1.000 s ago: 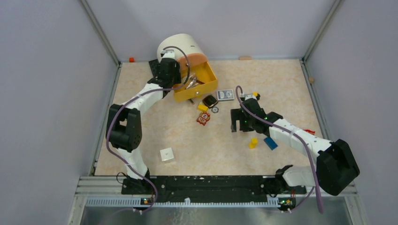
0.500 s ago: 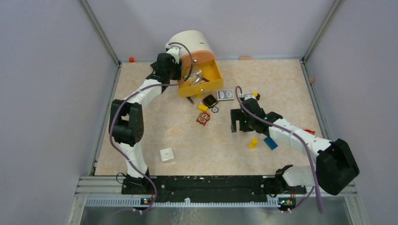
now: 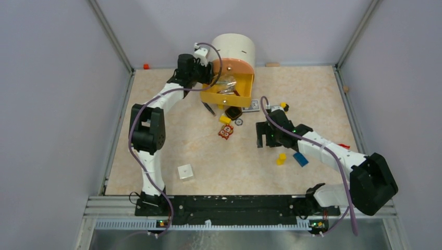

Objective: Organize the makeup
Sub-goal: Move the storage box to the corner of the board.

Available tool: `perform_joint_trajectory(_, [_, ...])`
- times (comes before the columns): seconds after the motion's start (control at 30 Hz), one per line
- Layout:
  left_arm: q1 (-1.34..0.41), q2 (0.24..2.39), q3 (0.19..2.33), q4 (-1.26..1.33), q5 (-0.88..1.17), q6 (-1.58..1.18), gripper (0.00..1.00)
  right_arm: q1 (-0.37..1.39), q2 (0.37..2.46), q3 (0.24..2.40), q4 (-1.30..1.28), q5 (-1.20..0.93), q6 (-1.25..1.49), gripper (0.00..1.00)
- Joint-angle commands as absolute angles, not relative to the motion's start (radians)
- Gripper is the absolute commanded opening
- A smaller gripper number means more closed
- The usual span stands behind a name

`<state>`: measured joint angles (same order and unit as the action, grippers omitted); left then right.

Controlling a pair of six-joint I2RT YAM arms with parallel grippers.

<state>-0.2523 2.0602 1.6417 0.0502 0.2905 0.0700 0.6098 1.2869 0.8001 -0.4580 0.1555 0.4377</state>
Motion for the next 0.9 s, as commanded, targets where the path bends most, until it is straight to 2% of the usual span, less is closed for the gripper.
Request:
perform_joint_trajectory(0.0, [-0.260,2.045,1.683,0.041,0.307,0.013,0.64,0.603,1.280,0.836,-0.462,0.173,0.431,0.85])
perform_joint_trajectory(0.17, [-0.258,1.990,1.744,-0.020,0.298,-0.040,0.77,0.603,1.266,0.853,-0.468,0.171,0.428,0.85])
perform_joint_trajectory(0.27, [-0.254,1.956,1.764,-0.049,0.307,-0.077,0.88,0.603,1.266,0.863,-0.466,0.163,0.428,0.85])
perform_joint_trajectory(0.33, [-0.242,1.925,1.753,-0.046,0.322,-0.109,0.90,0.603,1.266,0.865,-0.466,0.155,0.427,0.85])
perform_joint_trajectory(0.5, [-0.185,1.828,1.662,0.035,0.378,-0.213,0.91,0.603,1.267,0.868,-0.466,0.151,0.425,0.85])
perform_joint_trajectory(0.67, [-0.118,1.723,1.484,0.143,0.394,-0.298,0.91,0.603,1.273,0.870,-0.460,0.137,0.426,0.85])
perform_joint_trajectory(0.77, [-0.079,1.707,1.417,0.168,0.343,-0.358,0.88,0.603,1.278,0.872,-0.455,0.130,0.426,0.85])
perform_joint_trajectory(0.87, [-0.069,1.763,1.443,0.126,0.323,-0.343,0.84,0.603,1.281,0.873,-0.455,0.127,0.426,0.85])
